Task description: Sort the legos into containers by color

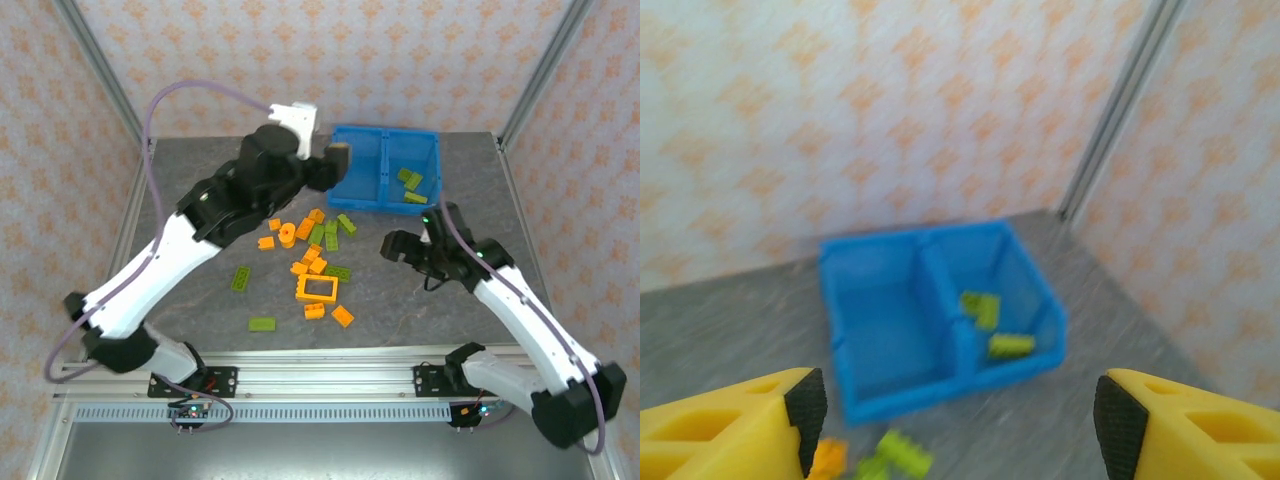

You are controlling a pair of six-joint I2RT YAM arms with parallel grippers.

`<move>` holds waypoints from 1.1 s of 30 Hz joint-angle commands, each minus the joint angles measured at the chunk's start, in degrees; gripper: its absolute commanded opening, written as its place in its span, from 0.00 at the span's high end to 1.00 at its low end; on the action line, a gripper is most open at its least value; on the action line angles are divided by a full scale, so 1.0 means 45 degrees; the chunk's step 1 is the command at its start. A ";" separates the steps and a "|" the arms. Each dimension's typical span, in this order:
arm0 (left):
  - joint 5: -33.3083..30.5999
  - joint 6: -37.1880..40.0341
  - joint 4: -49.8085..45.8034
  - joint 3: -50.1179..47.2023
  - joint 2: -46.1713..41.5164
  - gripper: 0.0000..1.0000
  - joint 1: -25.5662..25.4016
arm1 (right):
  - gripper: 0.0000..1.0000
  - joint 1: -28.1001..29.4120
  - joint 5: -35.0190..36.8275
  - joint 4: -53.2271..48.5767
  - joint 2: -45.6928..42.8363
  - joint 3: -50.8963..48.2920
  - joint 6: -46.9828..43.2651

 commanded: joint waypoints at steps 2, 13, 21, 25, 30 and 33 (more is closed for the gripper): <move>-0.0736 -0.0237 -0.1426 -0.3424 -0.2016 0.21 0.0462 | 0.09 0.1692 0.0237 0.0068 0.2177 0.1363 -0.1400; -0.0469 -0.1651 -0.2120 -0.8330 -0.5973 0.00 0.1647 | 0.06 0.5803 0.0921 0.0312 0.5088 0.0028 -0.1685; 0.0438 -0.1421 -0.1852 -0.8518 -0.5137 0.00 0.1832 | 0.10 0.7360 0.1793 0.0619 0.7321 0.0271 -0.1946; 0.0398 -0.1474 -0.1699 -0.8746 -0.5151 0.00 0.1850 | 0.25 0.7514 0.2111 0.0765 0.8120 0.0439 -0.1962; 0.0388 -0.1589 -0.1641 -0.9007 -0.5340 0.00 0.1852 | 0.46 0.7543 0.2364 0.0970 0.8186 0.0227 -0.1924; 0.0317 -0.1609 -0.1617 -0.9052 -0.5370 0.00 0.1852 | 0.56 0.7532 0.2507 0.0854 0.7872 0.0137 -0.1936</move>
